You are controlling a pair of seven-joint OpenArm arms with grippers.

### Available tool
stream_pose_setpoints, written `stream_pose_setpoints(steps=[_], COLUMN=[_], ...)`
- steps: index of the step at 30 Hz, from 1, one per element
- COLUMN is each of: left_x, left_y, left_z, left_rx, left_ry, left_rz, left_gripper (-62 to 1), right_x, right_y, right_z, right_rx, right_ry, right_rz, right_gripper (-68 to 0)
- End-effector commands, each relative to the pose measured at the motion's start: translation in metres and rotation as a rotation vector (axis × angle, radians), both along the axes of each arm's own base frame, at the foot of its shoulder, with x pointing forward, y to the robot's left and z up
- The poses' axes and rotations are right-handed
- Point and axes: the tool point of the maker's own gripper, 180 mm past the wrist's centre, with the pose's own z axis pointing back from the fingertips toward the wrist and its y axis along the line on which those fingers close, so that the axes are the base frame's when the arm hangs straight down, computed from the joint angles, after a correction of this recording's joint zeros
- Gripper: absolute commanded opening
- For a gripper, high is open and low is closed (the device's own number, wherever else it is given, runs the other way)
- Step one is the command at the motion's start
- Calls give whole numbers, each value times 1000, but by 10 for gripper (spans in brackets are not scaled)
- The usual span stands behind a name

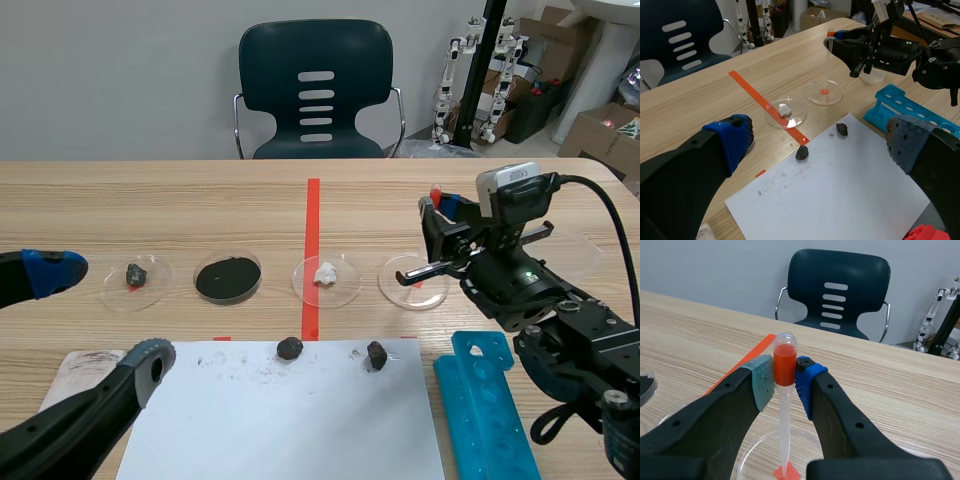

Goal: Draw acid from the petri dish

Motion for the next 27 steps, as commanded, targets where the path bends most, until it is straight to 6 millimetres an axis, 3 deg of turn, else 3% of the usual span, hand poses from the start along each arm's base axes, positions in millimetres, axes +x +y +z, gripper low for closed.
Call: stream_pose_setpoints(steps=[1,27], left_x=[1,1], left_y=[-1,-1], left_z=[6,6], left_rx=[-26,-26], left_ry=[-14,-14], left_rz=[2,2], left_gripper=[-50,-50], right_x=[6,6], right_y=[-4,-4], right_z=[13,8], right_rx=[10,2], right_ry=[-43,-21], right_rz=[-6,-10], right_gripper=[-565,-566])
